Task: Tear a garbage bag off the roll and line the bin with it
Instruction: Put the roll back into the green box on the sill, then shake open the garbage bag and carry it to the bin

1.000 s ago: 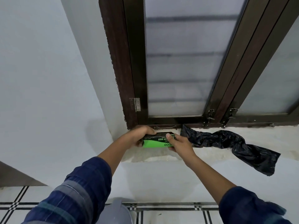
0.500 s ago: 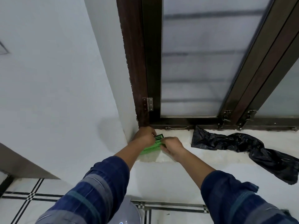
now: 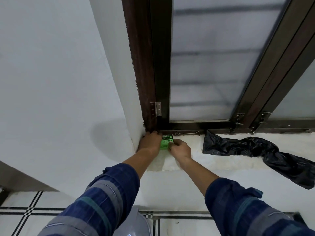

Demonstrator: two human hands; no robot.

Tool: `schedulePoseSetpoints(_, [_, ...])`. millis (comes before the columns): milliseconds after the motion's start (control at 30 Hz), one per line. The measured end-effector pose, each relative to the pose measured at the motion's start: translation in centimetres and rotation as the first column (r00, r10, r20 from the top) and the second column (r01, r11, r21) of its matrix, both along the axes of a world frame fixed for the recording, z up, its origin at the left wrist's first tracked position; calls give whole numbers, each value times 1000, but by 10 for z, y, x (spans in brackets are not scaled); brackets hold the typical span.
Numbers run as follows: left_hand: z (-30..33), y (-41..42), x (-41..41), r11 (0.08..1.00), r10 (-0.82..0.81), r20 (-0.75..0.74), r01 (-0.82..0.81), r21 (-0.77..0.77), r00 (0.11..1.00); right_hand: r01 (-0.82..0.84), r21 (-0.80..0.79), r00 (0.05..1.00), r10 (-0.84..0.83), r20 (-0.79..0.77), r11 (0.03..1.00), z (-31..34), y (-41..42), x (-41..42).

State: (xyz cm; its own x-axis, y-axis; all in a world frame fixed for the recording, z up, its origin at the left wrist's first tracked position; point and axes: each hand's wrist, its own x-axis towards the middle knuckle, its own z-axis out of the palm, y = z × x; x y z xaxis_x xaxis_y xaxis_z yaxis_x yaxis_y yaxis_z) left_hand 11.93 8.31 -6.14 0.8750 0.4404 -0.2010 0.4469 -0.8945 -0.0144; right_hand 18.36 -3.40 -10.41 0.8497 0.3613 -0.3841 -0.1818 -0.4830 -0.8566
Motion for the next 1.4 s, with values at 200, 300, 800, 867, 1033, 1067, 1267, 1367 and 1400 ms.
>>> schedulePoseSetpoints(200, [-1,-8,-2,999,-22,115,25,-27,993,-2,-18,1000,1,-19,1000,0,-25,11])
schedulePoseSetpoints(300, [2,-24,5,988,-113,298,140,-70,948,167,120,973,-144,-180,979,-3,-43,19])
schedulePoseSetpoints(800, [-32,-159,134,921,-298,146,325,-214,943,407,-55,913,-404,49,912,10,-227,107])
schedulePoseSetpoints(867, [-31,-160,138,932,-300,108,315,-179,948,350,-93,935,-343,86,932,9,-236,112])
schedulePoseSetpoints(1033, [-19,-163,142,902,-332,222,378,-209,917,93,-550,898,169,406,830,4,-260,131])
schedulePoseSetpoints(1067, [-16,-164,141,900,-325,219,372,-227,920,59,-638,875,268,404,768,3,-264,135])
schedulePoseSetpoints(1267, [-23,-183,122,889,-144,292,253,-381,946,62,-716,827,366,427,696,9,-277,135])
schedulePoseSetpoints(1367, [-15,-203,109,817,61,427,200,-541,902,-8,-456,925,181,335,890,25,-279,124])
schedulePoseSetpoints(1400, [-10,-212,102,790,162,480,179,-587,862,17,-268,972,47,230,963,33,-277,118])
